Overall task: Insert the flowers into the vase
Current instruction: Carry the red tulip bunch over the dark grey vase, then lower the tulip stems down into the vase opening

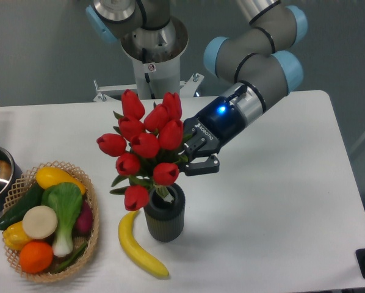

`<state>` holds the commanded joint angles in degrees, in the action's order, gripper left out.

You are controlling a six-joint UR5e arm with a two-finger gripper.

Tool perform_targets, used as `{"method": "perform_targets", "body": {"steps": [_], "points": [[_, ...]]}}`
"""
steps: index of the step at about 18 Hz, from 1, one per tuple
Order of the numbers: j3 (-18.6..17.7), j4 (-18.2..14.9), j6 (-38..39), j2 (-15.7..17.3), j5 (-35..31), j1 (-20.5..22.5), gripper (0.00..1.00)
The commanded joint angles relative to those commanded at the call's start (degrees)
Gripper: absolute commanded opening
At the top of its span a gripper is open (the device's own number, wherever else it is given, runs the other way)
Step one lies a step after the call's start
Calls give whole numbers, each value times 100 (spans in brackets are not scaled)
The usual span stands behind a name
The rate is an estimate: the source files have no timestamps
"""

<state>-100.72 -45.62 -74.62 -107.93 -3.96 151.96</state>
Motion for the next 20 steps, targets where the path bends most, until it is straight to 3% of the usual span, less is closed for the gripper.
{"method": "perform_targets", "body": {"steps": [12,20], "points": [[-281,-9,9,-70,-9,114,26],[-309,-9,0,-377,-18,176,26]]}}
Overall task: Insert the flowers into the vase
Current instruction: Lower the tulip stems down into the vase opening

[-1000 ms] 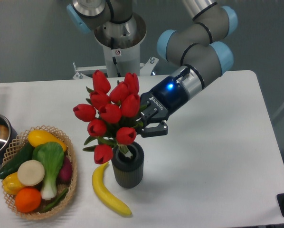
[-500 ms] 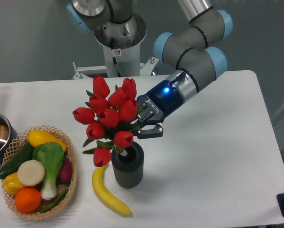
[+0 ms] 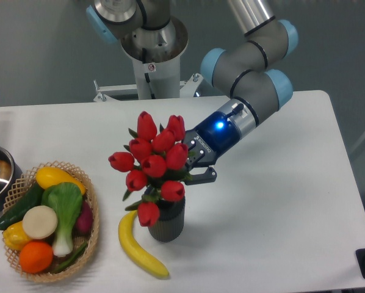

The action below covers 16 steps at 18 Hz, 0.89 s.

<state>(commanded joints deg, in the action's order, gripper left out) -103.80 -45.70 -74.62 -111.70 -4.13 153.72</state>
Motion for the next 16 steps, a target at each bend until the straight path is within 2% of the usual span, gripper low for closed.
{"method": "perform_targets", "body": {"steps": [6,16], "points": [[18,9,-9,-281,-18,0,27],[-61,9,-79,-466,-44,35,30]]}}
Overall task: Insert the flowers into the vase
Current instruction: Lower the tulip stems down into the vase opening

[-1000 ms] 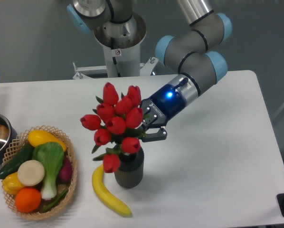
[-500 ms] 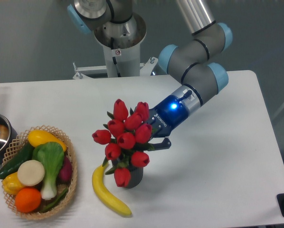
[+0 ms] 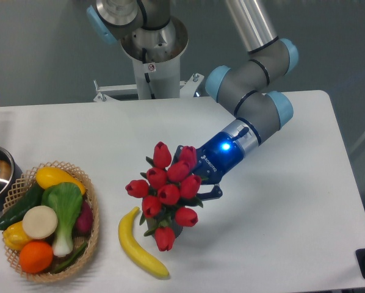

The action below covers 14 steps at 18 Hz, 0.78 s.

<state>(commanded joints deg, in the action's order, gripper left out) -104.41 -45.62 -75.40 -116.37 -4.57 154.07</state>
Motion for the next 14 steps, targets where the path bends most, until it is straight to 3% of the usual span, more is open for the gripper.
{"method": "perform_targets", "body": {"steps": [10,11,14], "points": [[-123,0,-150,-62,0,0,31],[-123,9,-176,-79,0,0,38],[-176,0,-457,-105,0,9,45]]}}
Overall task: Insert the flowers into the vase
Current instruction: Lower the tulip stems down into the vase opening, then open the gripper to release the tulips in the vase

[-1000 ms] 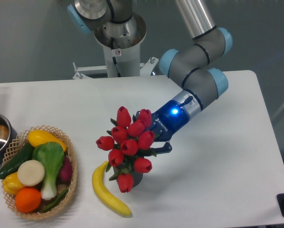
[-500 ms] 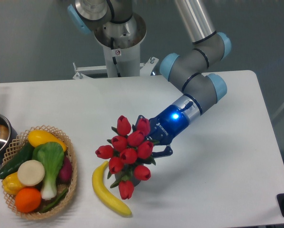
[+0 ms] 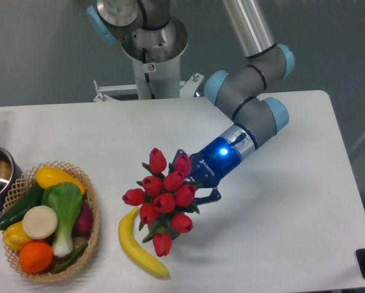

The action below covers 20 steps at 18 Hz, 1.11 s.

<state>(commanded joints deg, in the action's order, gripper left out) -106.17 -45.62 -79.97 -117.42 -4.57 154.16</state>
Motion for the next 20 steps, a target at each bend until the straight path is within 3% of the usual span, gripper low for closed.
{"method": "perform_targets", "body": {"steps": [1,4,5,6,8,9,15,20], "points": [[0,0,-88,-17,0,0,54],[0,0,-142,-9,0,35,62],[0,0,-150,-9,0,53,74],[-9,0,-150,0,0,79,77],[-44,0,-168,17,0,123,96],[-62,0,-159,44,-9,149,100],[-202,0,-142,351,-61,422,100],[-255,-9,-133,728,-579,720,100]]}}
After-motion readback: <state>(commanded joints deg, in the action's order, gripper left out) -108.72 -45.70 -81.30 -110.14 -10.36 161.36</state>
